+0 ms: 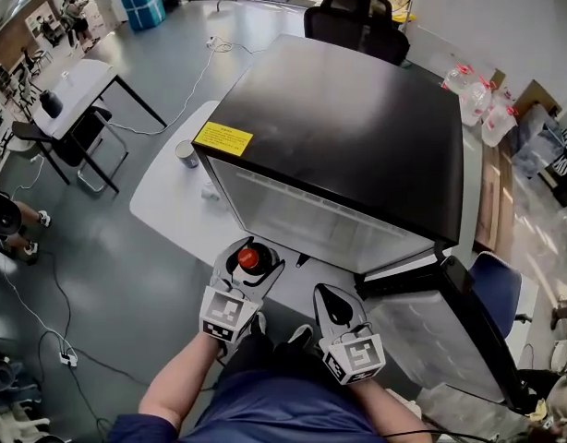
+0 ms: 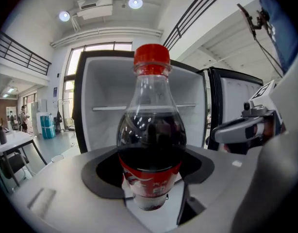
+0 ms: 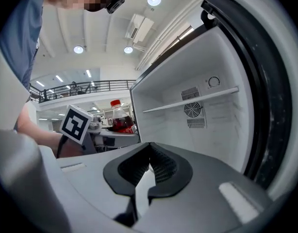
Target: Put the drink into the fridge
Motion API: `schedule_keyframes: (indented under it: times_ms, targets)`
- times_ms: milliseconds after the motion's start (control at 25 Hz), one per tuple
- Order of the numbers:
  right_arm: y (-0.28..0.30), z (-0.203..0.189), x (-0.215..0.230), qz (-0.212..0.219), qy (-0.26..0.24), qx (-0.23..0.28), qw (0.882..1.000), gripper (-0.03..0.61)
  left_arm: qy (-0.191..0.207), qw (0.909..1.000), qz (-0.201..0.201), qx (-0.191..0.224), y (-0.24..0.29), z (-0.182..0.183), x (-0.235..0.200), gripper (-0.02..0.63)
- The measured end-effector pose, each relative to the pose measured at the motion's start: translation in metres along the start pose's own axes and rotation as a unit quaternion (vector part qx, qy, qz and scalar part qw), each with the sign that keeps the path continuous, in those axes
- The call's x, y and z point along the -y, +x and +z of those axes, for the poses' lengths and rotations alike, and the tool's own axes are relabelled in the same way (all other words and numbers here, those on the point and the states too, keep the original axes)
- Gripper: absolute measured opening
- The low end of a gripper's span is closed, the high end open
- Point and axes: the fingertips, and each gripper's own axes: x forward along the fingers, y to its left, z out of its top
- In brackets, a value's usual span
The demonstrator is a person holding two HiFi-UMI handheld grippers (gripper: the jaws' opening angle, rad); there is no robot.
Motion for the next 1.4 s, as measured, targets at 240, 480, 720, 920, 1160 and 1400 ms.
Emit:
schedule_keyframes:
  times_ms: [240,480,720,920,1160,1400]
  targets:
    - [0.002,-0.001,0.014,-0.041,0.009,-0.003,0.999,0.006,0.001,0.9995,-0.031,-0.005,0.032,-0.014,-0.005,0.314]
    - [0.0,0.007,0.024,-0.088,0.013,0.003,0.996,0.006,0.014,0.9975,-0.068,-0.012,0.061,-0.017,-0.007,0.314]
    - [-0.008,0.01,0.036,-0.138,0.013,0.005,0.99,0.006,0.026,0.9943,-0.103,-0.015,0.094,-0.023,-0.005,0.314]
    - [-0.02,0.005,0.047,-0.181,0.023,0.011,0.983,0.006,0.037,0.9913,-0.124,-0.025,0.121,-0.033,-0.002,0.314]
    - [-0.03,-0.002,0.052,-0.218,0.035,0.012,0.975,0.006,0.041,0.9882,-0.144,-0.03,0.152,-0.036,0.001,0.314]
    - [-0.041,-0.006,0.056,-0.249,0.043,0.016,0.967,0.006,0.047,0.9849,-0.163,-0.035,0.175,-0.036,0.006,0.314]
